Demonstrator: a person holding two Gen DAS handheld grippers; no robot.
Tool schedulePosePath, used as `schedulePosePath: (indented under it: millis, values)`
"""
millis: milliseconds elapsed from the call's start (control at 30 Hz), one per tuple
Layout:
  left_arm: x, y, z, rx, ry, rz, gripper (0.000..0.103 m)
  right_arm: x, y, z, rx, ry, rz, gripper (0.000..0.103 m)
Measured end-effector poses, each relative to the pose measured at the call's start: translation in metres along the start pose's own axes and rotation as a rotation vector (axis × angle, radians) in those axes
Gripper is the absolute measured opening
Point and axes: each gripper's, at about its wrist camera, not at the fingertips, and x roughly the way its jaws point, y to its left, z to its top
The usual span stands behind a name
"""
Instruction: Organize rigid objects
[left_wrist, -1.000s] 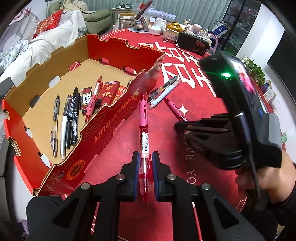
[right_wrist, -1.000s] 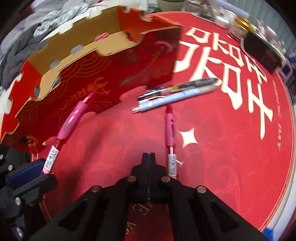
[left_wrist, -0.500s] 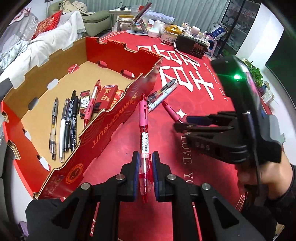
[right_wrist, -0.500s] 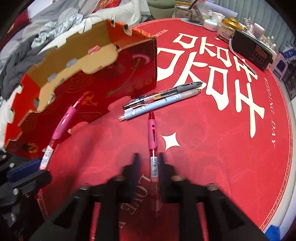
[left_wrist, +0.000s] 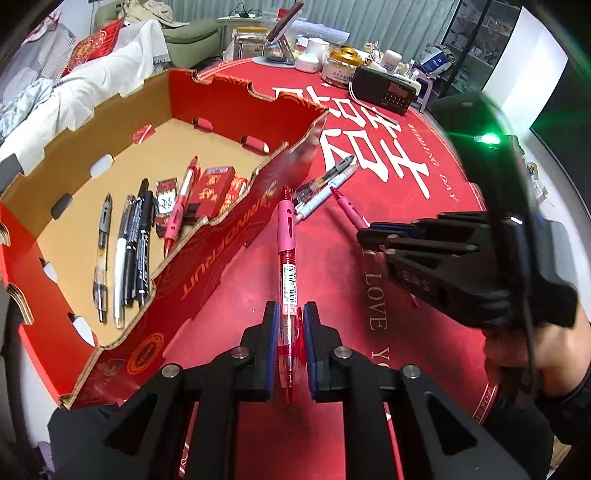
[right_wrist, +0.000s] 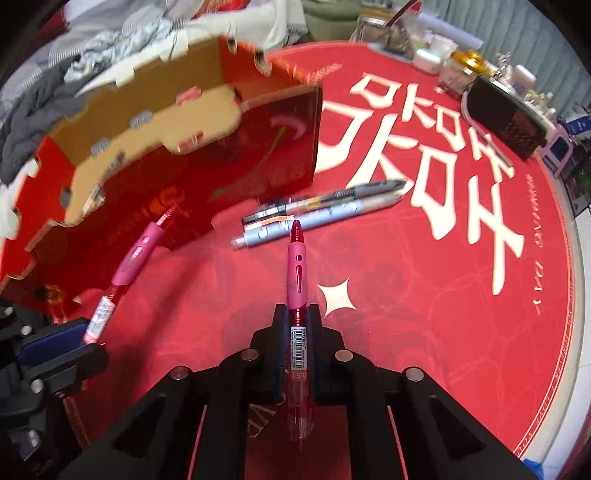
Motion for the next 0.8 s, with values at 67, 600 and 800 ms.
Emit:
schedulePosePath:
  millis: [67, 600, 800]
  values:
    - [-0.005, 0.0, 0.004, -0.002, -0.014, 0.002, 0.014, -0.012, 0.0, 0.0, 0.009, -0.025, 0.004, 0.011]
    - [-0.058, 0.032, 0.061, -0.046, -0.151, 0.102, 0.005, -0.107, 0.039, 0.056, -0.024, -0.267, 0.086, 0.011]
    - [-0.063, 0.062, 0.078, -0.093, -0.148, 0.103, 0.002, -0.12, 0.062, 0.082, -0.076, -0.314, 0.108, 0.011]
